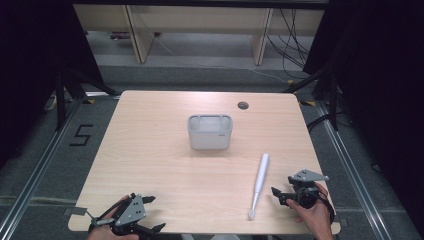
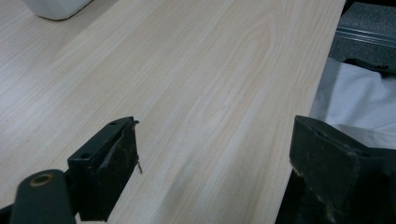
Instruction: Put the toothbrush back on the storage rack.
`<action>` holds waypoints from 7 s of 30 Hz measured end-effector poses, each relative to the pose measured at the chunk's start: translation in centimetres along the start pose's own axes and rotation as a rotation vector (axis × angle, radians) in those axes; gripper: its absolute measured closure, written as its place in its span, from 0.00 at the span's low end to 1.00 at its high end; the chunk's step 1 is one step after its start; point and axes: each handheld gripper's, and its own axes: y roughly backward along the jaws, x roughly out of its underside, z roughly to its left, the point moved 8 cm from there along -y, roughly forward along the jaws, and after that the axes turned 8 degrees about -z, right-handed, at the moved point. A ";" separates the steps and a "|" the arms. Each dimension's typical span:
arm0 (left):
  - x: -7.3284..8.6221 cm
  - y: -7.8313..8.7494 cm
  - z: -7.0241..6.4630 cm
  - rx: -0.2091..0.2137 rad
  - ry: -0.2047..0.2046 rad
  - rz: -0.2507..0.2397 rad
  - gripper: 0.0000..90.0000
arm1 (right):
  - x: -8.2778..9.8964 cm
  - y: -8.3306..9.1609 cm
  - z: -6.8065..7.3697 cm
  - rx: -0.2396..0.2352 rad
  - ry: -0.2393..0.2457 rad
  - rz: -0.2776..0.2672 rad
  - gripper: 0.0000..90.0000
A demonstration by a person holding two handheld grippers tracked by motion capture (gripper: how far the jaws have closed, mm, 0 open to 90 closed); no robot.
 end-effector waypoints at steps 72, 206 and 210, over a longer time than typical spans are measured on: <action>0.2 0.0 0.1 0.001 -0.018 0.017 0.16 | -7.5 -7.8 0.4 -0.007 0.170 -0.045 1.00; 0.3 0.0 0.4 -0.019 -0.019 0.012 0.16 | -5.8 -5.6 3.3 -0.010 0.091 0.400 0.44; 0.1 -0.1 0.1 -0.005 0.010 -0.016 0.16 | -5.8 -6.1 3.3 -0.019 0.119 0.418 0.48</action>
